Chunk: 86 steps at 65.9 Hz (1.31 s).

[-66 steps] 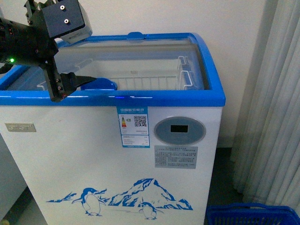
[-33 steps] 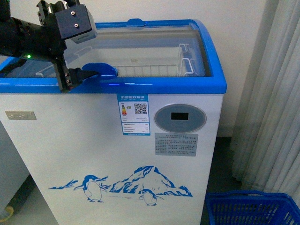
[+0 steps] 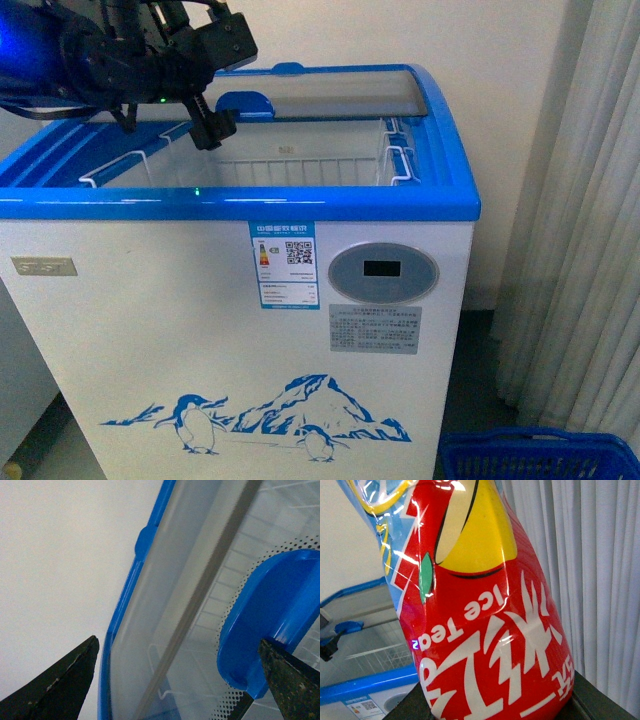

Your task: Put drink in fridge

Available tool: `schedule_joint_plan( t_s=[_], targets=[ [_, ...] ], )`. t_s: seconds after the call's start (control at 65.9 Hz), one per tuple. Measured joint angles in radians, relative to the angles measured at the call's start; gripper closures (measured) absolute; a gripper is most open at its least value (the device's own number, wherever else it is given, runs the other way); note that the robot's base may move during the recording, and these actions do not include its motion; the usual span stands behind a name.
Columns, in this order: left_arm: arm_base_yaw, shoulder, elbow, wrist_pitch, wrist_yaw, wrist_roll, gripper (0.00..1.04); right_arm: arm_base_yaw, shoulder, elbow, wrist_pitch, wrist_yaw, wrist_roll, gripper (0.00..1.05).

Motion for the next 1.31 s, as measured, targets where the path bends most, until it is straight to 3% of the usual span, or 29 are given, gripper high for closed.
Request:
schedule_joint_plan(
  t_s=[0.137, 0.288, 0.395, 0.471, 0.607, 0.744, 0.804, 0.911, 0.941, 1.002, 1.108, 1.184, 1.305],
  targets=[
    [-0.018, 0.147, 0.256, -0.015, -0.119, -0.092, 0.08, 0.000, 0.000, 0.000, 0.000, 0.000, 0.000, 0.64],
    [-0.019, 0.109, 0.198, 0.073, -0.233, -0.248, 0.08, 0.000, 0.000, 0.000, 0.000, 0.000, 0.000, 0.64],
    [-0.010, -0.040, -0.009, 0.109, -0.300, -0.416, 0.08, 0.000, 0.000, 0.000, 0.000, 0.000, 0.000, 0.64],
    [0.003, -0.249, -0.278, 0.075, -0.361, -0.649, 0.08, 0.000, 0.000, 0.000, 0.000, 0.000, 0.000, 0.64],
    [0.027, -0.575, -0.729, 0.104, -0.291, -0.979, 0.08, 0.000, 0.000, 0.000, 0.000, 0.000, 0.000, 0.64],
    [0.047, -0.891, -1.147, 0.151, -0.190, -1.124, 0.09, 0.000, 0.000, 0.000, 0.000, 0.000, 0.000, 0.64],
    [0.055, -1.019, -1.352, 0.336, -0.239, -1.143, 0.19, 0.000, 0.000, 0.000, 0.000, 0.000, 0.000, 0.64],
    [0.101, -1.209, -1.647, 0.563, -0.207, -1.160, 0.35, 0.000, 0.000, 0.000, 0.000, -0.001, 0.000, 0.64],
    [0.114, -1.258, -1.725, 0.599, -0.208, -1.163, 0.40, -0.019, 0.024, 0.023, -0.066, -0.056, 0.005, 0.64],
    [0.130, -1.324, -1.839, 0.629, -0.214, -1.170, 0.51, -0.095, 0.084, 0.147, -0.341, -0.246, -0.009, 0.65],
    [0.130, -1.363, -1.949, 0.640, -0.205, -1.172, 0.67, -0.150, 0.132, 0.248, -0.622, -0.450, -0.065, 0.65],
    [0.129, -1.396, -2.002, 0.644, -0.205, -1.172, 0.79, -0.184, 0.169, 0.240, -0.698, -0.567, -0.153, 0.65],
    [0.129, -1.470, -2.061, 0.647, -0.206, -1.173, 0.99, -0.195, 0.305, 0.260, -0.602, -0.674, -0.332, 0.65]
  ],
)
